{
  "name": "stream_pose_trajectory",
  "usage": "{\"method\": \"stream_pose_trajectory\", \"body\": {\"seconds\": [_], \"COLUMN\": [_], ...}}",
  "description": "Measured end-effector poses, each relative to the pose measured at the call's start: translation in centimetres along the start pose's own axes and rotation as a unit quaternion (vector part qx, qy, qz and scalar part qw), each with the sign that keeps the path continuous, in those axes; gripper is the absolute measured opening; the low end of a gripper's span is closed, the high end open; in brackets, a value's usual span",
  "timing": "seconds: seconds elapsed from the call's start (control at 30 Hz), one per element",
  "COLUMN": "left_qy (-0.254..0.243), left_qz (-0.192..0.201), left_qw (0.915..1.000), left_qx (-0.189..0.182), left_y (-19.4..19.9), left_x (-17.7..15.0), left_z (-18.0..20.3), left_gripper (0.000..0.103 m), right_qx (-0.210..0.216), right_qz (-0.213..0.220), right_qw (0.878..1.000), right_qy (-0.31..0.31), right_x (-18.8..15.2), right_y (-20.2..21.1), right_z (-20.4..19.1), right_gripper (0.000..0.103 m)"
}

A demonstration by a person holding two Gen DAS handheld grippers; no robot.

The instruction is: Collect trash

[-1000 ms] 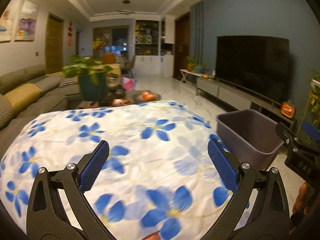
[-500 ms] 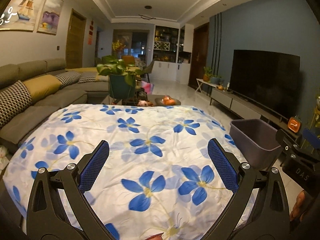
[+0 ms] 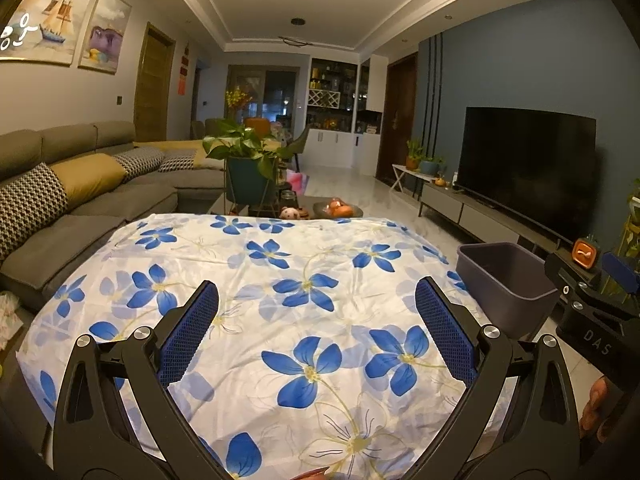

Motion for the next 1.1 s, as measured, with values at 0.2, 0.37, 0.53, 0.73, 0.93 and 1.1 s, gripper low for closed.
{"method": "stream_pose_trajectory", "body": {"seconds": [0.2, 0.37, 0.53, 0.73, 0.93, 1.1], "left_qy": [-0.002, -0.001, -0.003, -0.006, -0.007, -0.007], "left_qz": [0.003, 0.005, 0.003, 0.003, 0.003, 0.003], "left_qw": [1.0, 1.0, 1.0, 0.9999, 0.9999, 0.9999], "left_qx": [-0.002, -0.005, -0.008, -0.008, -0.009, -0.008], "left_y": [0.3, 0.4, 0.2, 0.1, 0.1, 0.1], "left_x": [0.2, 0.5, 0.5, 0.5, 0.5, 0.5], "left_z": [0.3, 0.6, 0.9, 1.2, 1.4, 1.4], "left_gripper": [0.097, 0.097, 0.097, 0.097, 0.097, 0.097], "right_qx": [0.0, -0.001, -0.001, -0.001, -0.001, 0.0], "right_qz": [0.0, 0.001, 0.001, 0.0, -0.001, 0.0], "right_qw": [1.0, 1.0, 1.0, 1.0, 1.0, 1.0], "right_qy": [0.0, -0.002, -0.002, -0.004, -0.006, -0.007], "right_x": [0.0, -0.1, -0.1, 0.0, 0.0, 0.0], "right_y": [0.0, 0.1, 0.1, 0.0, -0.1, -0.1], "right_z": [0.0, 0.0, 0.1, 0.2, 0.4, 0.5], "right_gripper": [0.097, 0.097, 0.097, 0.097, 0.097, 0.097]}}
Point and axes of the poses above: each gripper's, at about its wrist camera, not at the fingertips, and y roughly against the way its jaws point, z to its right, x to its top, the point moved 8 cm from there along -y, roughly the way its jaws point, and after that the axes turned 14 degrees about y, right-handed, at the moved point
